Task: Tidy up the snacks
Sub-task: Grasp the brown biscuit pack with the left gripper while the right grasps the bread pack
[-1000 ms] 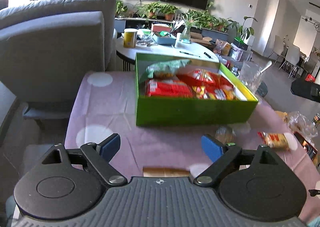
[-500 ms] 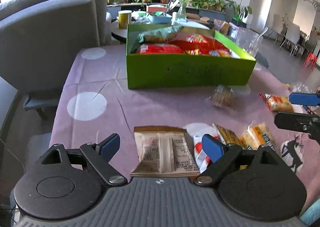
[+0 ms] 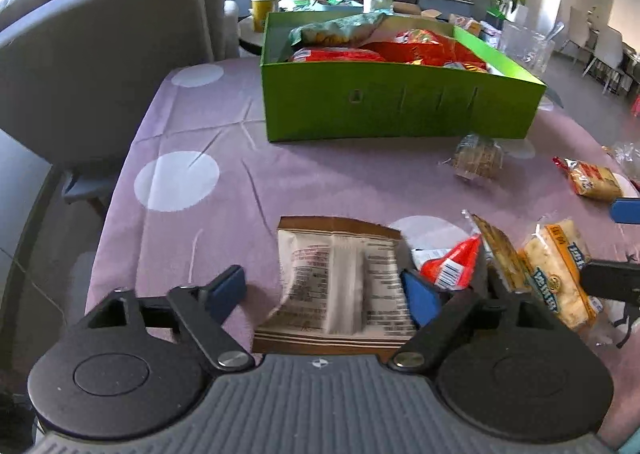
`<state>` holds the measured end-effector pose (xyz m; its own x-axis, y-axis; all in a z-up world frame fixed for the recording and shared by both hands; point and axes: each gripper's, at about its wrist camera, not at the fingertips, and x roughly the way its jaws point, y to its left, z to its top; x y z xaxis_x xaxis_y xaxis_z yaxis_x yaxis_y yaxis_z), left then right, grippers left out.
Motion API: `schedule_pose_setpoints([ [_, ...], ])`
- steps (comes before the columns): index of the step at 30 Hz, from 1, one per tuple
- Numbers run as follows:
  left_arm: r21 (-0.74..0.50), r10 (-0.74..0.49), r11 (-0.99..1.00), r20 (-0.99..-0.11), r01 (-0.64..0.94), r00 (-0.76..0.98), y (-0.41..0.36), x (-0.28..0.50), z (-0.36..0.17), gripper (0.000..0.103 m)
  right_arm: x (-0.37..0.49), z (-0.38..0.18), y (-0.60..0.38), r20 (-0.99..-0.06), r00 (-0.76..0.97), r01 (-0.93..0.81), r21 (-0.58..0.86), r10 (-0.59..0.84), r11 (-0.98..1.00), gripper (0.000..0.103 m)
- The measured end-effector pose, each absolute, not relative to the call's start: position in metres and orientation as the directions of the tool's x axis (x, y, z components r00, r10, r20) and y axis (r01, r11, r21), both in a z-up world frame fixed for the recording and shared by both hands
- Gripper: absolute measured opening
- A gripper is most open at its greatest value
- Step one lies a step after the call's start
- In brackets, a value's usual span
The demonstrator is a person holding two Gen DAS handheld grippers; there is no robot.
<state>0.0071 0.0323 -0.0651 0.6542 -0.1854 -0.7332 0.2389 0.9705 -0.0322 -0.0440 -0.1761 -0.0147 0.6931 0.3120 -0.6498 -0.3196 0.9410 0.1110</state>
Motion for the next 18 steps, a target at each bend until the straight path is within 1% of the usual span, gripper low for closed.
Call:
schedule_pose_setpoints([
  [1, -0.034, -0.192, 0.969, -0.732, 0.246, 0.654, 0.032, 0.006, -0.064, 0.071, -0.044, -0.016, -0.175, -0.654, 0.689, -0.321, 0.11, 0.312, 0.941, 0.074],
  [3, -0.032, -0.207, 0.962, -0.73, 0.27, 0.651, 0.031, 0.005, -0.063, 0.063, -0.043, -0.018, -0.172, -0.668, 0.68, -0.323, 0.1, 0.304, 0.941, 0.074],
  [4, -0.027, -0.212, 0.959, -0.73, 0.283, 0.65, 0.03, 0.004, -0.063, 0.061, -0.043, -0.019, -0.171, -0.675, 0.676, -0.321, 0.09, 0.295, 0.943, 0.074],
  [7, -0.013, -0.213, 0.955, -0.728, 0.298, 0.652, 0.027, 0.002, -0.063, 0.06, -0.042, -0.022, -0.17, -0.692, 0.667, -0.313, 0.077, 0.277, 0.947, 0.074],
  [12, -0.044, -0.23, 0.956, -0.726, 0.29, 0.648, 0.031, 0.001, -0.061, 0.058, -0.037, -0.027, -0.175, -0.728, 0.647, -0.262, 0.063, 0.224, 0.963, 0.074],
  [14, -0.054, -0.233, 0.958, -0.722, 0.282, 0.651, 0.033, 0.0, -0.059, 0.056, -0.036, -0.028, -0.179, -0.737, 0.638, -0.242, 0.081, 0.221, 0.967, 0.074],
  [18, -0.056, -0.239, 0.957, -0.709, 0.285, 0.664, 0.034, -0.004, -0.053, 0.055, -0.034, -0.028, -0.184, -0.748, 0.627, -0.22, 0.1, 0.219, 0.97, 0.073],
])
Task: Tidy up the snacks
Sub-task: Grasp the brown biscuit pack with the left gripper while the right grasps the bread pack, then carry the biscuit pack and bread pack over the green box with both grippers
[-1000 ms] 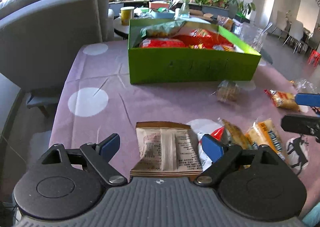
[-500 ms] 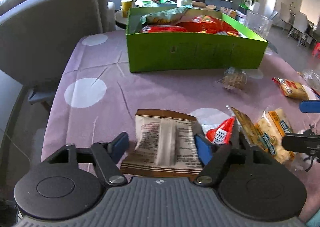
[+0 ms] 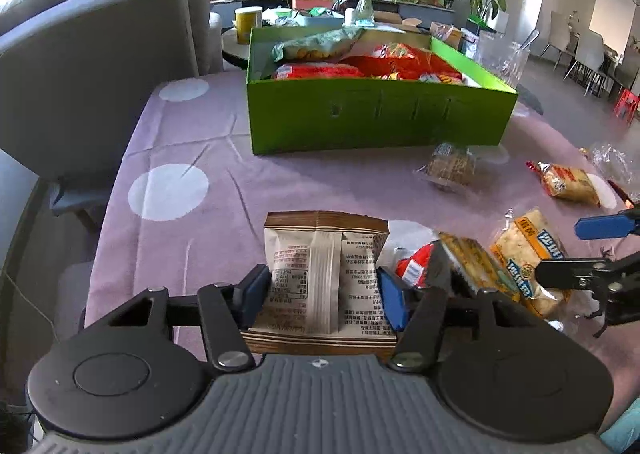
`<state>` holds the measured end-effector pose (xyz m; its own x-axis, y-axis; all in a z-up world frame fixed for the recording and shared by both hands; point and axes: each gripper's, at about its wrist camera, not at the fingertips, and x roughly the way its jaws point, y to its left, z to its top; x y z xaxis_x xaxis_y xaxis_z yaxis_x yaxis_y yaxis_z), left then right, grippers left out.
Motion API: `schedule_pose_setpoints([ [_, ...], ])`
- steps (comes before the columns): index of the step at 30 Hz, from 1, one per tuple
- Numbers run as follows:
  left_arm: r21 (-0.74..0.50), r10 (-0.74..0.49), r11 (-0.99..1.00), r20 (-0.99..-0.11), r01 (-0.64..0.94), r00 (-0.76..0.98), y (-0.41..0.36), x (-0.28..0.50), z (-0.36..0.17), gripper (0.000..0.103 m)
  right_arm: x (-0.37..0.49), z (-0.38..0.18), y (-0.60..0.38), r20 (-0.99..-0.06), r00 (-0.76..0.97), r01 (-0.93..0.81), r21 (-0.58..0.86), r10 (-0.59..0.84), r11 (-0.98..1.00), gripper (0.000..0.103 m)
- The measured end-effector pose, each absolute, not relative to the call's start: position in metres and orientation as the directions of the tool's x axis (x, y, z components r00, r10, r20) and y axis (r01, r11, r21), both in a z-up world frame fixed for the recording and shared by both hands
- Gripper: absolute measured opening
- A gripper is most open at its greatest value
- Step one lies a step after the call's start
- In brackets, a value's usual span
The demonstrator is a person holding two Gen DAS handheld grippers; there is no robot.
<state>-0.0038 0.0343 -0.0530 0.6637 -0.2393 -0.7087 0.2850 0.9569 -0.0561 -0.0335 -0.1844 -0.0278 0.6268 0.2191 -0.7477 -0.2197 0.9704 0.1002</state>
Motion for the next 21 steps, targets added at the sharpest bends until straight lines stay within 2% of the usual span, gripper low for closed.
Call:
schedule_pose_setpoints([
  [5, -0.029, -0.22, 0.957, -0.724, 0.29, 0.653, 0.031, -0.004, -0.056, 0.056, -0.034, -0.025, -0.182, -0.745, 0.612, -0.254, 0.132, 0.265, 0.958, 0.073],
  [7, -0.017, -0.209, 0.957, -0.729, 0.288, 0.652, 0.029, -0.004, -0.059, 0.059, -0.034, -0.025, -0.181, -0.745, 0.609, -0.261, 0.137, 0.272, 0.956, 0.073],
  [9, -0.01, -0.2, 0.959, -0.737, 0.285, 0.646, 0.028, -0.003, -0.061, 0.068, -0.034, -0.026, -0.183, -0.745, 0.607, -0.256, 0.147, 0.277, 0.955, 0.073],
  [12, 0.011, -0.174, 0.963, -0.74, 0.271, 0.649, 0.027, 0.001, -0.063, 0.073, -0.032, -0.026, -0.185, -0.748, 0.599, -0.247, 0.167, 0.286, 0.955, 0.073],
  [17, 0.003, -0.177, 0.964, -0.737, 0.265, 0.652, 0.025, 0.011, -0.065, 0.073, -0.031, -0.026, -0.186, -0.746, 0.601, -0.244, 0.168, 0.285, 0.955, 0.073],
  [19, 0.002, -0.184, 0.963, -0.728, 0.27, 0.661, 0.025, 0.01, -0.065, 0.062, -0.031, -0.026, -0.186, -0.747, 0.6, -0.245, 0.17, 0.287, 0.954, 0.073],
  [21, -0.006, -0.192, 0.962, -0.728, 0.273, 0.659, 0.026, 0.008, -0.064, 0.059, -0.03, -0.027, -0.185, -0.748, 0.598, -0.25, 0.168, 0.289, 0.954, 0.073],
])
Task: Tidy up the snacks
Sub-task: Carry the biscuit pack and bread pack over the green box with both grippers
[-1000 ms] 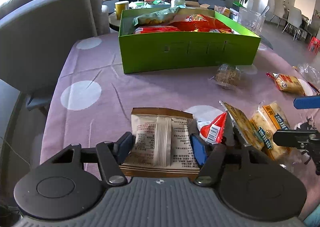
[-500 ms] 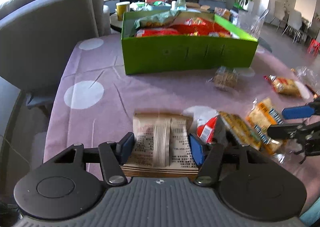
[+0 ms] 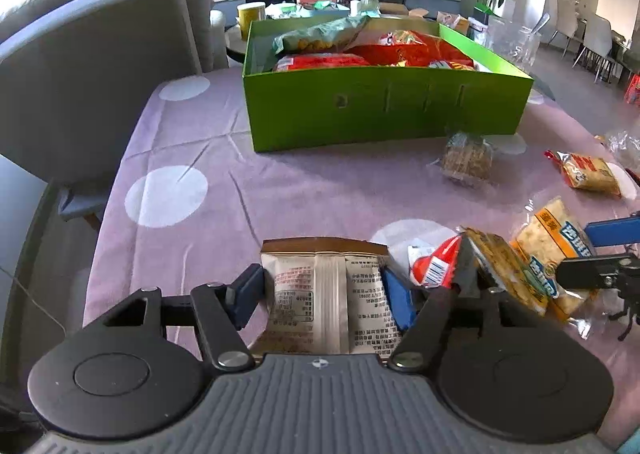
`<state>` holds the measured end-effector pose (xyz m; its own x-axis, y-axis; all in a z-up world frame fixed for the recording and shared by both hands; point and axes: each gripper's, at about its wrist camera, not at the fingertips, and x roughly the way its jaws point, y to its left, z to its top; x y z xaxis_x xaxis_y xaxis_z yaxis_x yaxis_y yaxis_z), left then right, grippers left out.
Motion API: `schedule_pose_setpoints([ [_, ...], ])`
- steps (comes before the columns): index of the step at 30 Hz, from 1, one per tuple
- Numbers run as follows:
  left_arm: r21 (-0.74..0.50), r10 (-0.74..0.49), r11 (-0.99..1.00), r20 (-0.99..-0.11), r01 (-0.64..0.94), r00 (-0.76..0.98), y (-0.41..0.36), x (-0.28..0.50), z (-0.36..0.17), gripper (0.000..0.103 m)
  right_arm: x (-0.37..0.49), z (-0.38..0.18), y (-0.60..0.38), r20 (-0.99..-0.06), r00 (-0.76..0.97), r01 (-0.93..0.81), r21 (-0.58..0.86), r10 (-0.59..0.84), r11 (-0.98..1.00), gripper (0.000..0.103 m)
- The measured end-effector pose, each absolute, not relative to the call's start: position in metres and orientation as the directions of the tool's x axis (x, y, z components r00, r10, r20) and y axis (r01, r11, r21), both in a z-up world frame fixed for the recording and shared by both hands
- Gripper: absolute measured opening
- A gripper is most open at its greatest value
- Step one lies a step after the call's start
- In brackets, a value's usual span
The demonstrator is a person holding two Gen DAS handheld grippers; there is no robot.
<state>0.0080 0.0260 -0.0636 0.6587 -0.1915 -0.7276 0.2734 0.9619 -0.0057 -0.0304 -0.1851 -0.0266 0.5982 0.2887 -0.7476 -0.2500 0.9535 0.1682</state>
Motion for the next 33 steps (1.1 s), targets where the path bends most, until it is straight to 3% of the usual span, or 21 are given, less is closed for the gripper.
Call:
schedule_pose_setpoints([
  [3, -0.029, -0.208, 0.962, -0.72, 0.271, 0.662, 0.029, 0.002, -0.058, 0.056, -0.03, -0.025, -0.186, -0.74, 0.583, -0.281, 0.203, 0.335, 0.938, 0.069],
  [16, -0.051, -0.261, 0.955, -0.611, 0.292, 0.747, 0.031, -0.006, -0.006, 0.056, -0.031, 0.004, -0.191, -0.677, 0.648, -0.29, 0.203, 0.348, 0.935, 0.068],
  [33, -0.048, -0.322, 0.933, -0.55, 0.356, 0.77, -0.007, 0.06, 0.038, 0.056, 0.033, 0.048, -0.209, -0.563, 0.757, -0.25, 0.22, 0.332, 0.943, 0.068],
])
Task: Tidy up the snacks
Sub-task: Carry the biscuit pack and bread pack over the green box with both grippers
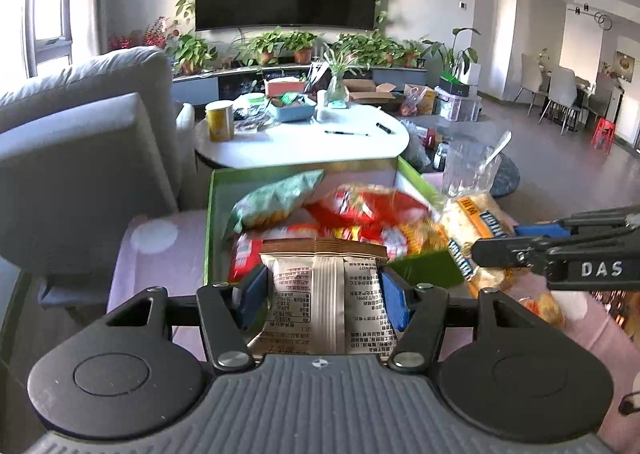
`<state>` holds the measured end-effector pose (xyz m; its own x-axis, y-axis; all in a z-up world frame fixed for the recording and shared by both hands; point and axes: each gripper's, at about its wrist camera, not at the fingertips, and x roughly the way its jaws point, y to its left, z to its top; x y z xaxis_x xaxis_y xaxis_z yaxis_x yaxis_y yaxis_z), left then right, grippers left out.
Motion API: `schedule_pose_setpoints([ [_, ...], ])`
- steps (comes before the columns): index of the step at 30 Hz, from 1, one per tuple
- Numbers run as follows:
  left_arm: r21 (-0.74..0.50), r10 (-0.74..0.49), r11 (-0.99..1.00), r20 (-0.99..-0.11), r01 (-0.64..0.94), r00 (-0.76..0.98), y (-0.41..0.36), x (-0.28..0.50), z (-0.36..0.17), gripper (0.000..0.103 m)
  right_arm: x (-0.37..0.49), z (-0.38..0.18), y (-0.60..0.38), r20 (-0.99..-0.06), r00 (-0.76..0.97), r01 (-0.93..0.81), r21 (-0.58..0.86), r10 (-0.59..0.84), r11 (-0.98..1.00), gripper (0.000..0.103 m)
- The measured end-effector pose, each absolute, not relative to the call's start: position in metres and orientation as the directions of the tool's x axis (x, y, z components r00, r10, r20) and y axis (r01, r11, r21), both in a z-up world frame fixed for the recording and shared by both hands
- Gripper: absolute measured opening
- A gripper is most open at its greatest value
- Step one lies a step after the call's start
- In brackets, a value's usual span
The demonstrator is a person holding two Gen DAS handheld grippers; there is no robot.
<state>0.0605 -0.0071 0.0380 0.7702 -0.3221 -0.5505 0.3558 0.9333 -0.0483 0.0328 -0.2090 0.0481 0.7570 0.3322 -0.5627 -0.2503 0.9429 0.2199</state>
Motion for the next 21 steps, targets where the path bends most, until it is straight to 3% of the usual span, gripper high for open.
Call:
schedule_pose_setpoints([
  [9, -0.066, -0.337, 0.928, -0.57, 0.367, 0.749, -0.034, 0.12, 0.04, 0.056, 0.078, 0.052, -0.224, -0.546, 0.784, -0.2, 0.231, 0.297, 0.952, 0.068],
  [21, -0.079, -0.304, 0.937, -0.67, 0.342, 0.677, -0.062, 0.199, 0.014, 0.057, 0.109, 0.044, -0.238, -0.552, 0.783, -0.159, 0.266, 0.286, 0.951, 0.068],
])
